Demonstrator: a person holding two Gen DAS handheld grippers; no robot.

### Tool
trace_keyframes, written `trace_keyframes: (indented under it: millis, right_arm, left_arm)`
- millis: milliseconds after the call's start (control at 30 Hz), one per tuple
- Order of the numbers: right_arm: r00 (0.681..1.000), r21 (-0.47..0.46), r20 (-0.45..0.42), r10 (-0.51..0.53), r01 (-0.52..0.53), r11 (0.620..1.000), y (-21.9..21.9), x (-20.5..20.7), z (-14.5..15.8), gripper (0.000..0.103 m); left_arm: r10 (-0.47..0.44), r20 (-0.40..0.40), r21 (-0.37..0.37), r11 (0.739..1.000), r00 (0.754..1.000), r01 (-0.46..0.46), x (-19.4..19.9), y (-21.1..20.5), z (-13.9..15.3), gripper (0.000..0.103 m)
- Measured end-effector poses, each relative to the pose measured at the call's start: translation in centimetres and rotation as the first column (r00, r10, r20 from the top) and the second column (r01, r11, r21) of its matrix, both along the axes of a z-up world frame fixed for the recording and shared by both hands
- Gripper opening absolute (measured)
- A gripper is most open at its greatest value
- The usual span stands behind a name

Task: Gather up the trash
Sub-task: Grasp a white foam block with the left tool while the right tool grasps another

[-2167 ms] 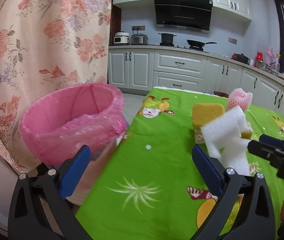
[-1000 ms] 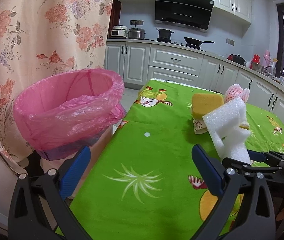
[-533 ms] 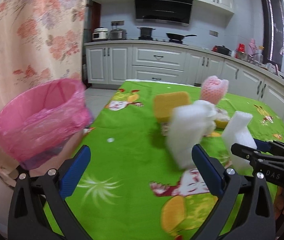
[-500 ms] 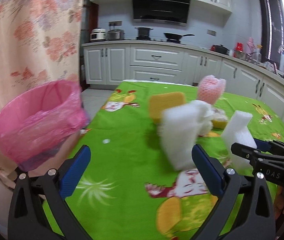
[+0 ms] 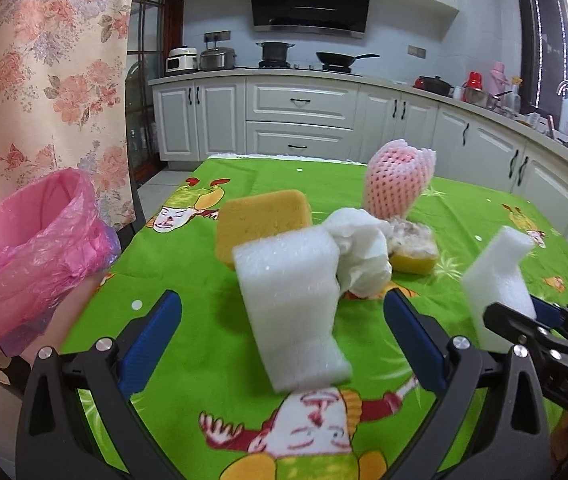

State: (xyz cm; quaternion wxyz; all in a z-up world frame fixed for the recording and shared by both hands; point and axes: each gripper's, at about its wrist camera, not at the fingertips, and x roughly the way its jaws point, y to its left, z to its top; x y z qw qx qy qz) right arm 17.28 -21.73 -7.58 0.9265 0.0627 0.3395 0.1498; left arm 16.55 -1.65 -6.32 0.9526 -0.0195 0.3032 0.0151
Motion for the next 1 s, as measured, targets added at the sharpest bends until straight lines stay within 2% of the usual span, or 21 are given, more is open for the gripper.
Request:
trace_keyframes:
  millis: [200, 367, 533, 600, 700, 1000]
  right_arm:
    - [1.0, 0.006, 0.009, 0.007, -0.007, 1.0, -0.4, 0.2, 0.1, 0.054]
    - [1.0, 0.019, 0.007, 0.005, -0.005, 1.0, -0.8, 0.3, -0.1, 0.054]
    - [1.0, 0.028, 0.006, 0.004, -0.004, 1.0, -0.9, 0.3, -0.1, 0.054]
    - [1.0, 0.027, 0.008, 0.007, -0.008, 1.0, -0.8, 0.2, -0.1, 0.054]
    - [1.0, 0.025, 0.008, 0.012, -0.012, 1.0, -0.7, 0.1, -0.2, 0.054]
    - [1.0, 0.017, 0.011, 0.02, -0.021, 1.0, -0.1, -0.3, -0.2, 0.054]
  left_arm:
    - [0.05, -0.025, -0.006, 0.999, 0.998, -0.05, 1.6, -0.4, -0.5, 0.097]
    - [0.07, -0.05, 0.017, 0.997, 0.996, -0.069, 2.2, -0.6, -1.2, 0.085]
    - [0.104, -0.087, -0.001, 0.995, 0.991, -0.104, 3.0, 0.1, -1.8, 0.069]
    - [0.095, -0.089, -0.006, 0.995, 0.991, -0.096, 3.0, 0.2, -1.8, 0.065]
    - [0.07, -0.072, 0.001, 0.998, 0.995, -0.071, 2.4, -0.1, -1.6, 0.054]
    - [0.031, -0.049, -0.046, 0.998, 0.998, -0.034, 0.2, 0.2, -1.0, 0.053]
